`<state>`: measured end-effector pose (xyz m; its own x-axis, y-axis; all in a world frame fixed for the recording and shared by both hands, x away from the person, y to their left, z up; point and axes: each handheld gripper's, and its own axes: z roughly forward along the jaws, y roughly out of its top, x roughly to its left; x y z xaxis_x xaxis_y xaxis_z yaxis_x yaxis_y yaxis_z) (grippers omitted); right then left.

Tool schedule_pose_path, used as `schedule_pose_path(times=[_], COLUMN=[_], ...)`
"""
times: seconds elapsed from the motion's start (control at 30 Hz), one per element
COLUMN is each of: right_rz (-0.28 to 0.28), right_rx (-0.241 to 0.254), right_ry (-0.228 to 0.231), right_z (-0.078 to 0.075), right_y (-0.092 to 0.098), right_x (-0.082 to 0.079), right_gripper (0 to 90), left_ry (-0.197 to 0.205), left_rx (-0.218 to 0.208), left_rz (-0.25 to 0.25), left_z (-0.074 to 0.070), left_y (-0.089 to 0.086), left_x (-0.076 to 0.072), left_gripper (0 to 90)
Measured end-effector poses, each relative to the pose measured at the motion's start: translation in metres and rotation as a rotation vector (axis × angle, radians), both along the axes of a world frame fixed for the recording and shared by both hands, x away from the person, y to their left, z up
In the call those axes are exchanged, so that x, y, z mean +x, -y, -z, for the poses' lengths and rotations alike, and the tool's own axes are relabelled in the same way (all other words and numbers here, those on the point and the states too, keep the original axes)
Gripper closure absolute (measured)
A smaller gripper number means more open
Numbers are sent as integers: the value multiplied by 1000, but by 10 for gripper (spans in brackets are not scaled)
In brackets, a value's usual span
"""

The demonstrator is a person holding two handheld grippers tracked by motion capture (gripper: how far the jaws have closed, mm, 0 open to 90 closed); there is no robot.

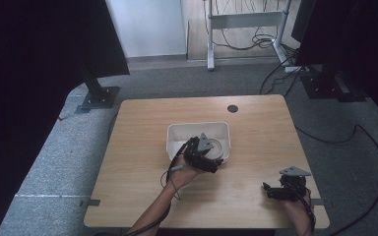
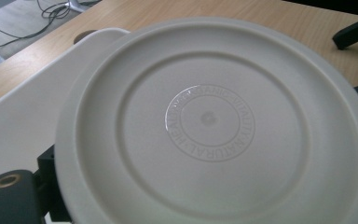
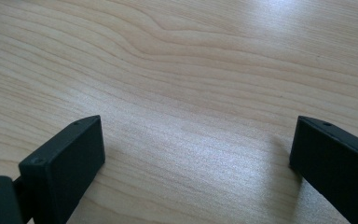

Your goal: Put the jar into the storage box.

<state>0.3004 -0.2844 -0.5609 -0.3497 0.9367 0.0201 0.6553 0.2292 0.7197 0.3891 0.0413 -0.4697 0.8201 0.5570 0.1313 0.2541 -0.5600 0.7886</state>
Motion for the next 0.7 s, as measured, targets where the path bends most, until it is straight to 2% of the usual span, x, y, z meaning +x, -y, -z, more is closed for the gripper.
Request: schedule_pose_path(times=[0.33,0.4,0.7], right_rz=[0,0,0], right_rx=[0,0,1], right_ry=[0,0,0], right_z=[0,0,0], right_y=[0,0,0], right_x=[0,0,0], right_gripper=[28,28,27], left_ry=[1,0,-11], left_rx=[1,-13,-27], left_rz=[-53,-65,-105], left_z=[8,9,10], left_y=[-2,-3,-5], left_x=[15,18,32], left_gripper=[98,98,98])
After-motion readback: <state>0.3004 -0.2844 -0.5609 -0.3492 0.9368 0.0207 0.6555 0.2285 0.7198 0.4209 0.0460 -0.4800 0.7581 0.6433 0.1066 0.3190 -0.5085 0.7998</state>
